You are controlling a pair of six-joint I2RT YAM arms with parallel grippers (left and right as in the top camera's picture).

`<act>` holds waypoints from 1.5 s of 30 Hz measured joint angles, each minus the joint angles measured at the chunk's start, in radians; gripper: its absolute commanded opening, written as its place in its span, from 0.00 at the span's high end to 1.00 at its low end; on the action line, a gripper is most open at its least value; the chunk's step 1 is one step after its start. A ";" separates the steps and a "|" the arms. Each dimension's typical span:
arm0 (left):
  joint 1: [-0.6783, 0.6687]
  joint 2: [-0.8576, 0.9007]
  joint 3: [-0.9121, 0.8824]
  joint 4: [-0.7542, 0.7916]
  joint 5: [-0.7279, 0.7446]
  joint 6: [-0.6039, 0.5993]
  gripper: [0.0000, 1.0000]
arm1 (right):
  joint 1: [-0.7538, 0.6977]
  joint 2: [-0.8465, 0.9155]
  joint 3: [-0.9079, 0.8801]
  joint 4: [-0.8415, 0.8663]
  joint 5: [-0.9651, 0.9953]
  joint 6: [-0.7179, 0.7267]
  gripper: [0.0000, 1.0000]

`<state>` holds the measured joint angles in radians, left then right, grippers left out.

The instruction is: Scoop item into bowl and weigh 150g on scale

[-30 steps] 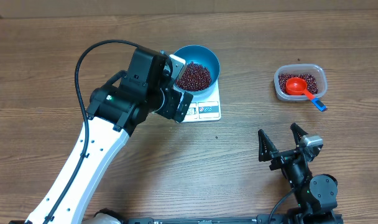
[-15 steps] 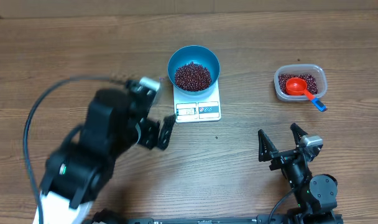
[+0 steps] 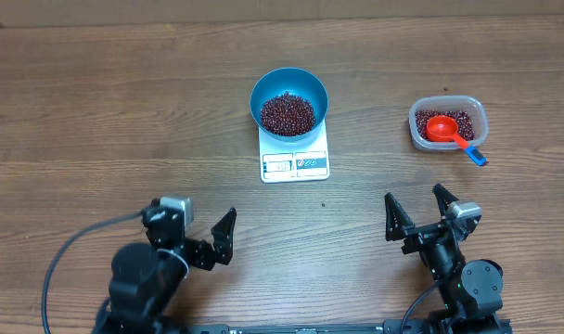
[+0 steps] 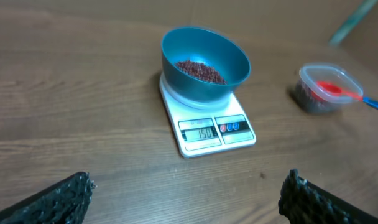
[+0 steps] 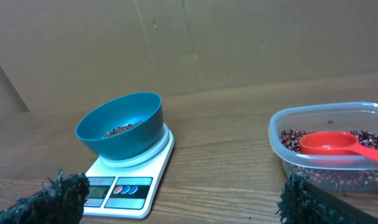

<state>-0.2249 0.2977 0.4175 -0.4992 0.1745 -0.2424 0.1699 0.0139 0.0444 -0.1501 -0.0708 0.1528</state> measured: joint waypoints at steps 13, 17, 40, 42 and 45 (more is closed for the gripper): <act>0.073 -0.280 -0.343 0.303 0.063 -0.108 0.00 | 0.000 0.000 0.000 0.000 0.000 0.000 0.00; 0.075 -0.283 -0.384 0.444 0.072 -0.124 0.00 | 0.000 0.000 0.000 -0.001 0.000 -0.001 0.00; 0.075 -0.285 -0.405 0.441 0.077 -0.121 0.00 | 0.000 0.000 0.000 -0.001 0.000 -0.001 0.00; 0.075 -0.285 -0.405 0.441 0.077 -0.121 0.00 | 0.000 0.000 0.000 0.000 0.000 -0.001 0.00; 0.075 -0.285 -0.405 0.441 0.077 -0.121 0.00 | 0.000 0.000 0.000 0.000 0.000 -0.001 0.00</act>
<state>-0.1497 0.0132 0.0124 -0.0578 0.2512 -0.3630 0.1699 0.0139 0.0444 -0.1505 -0.0704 0.1520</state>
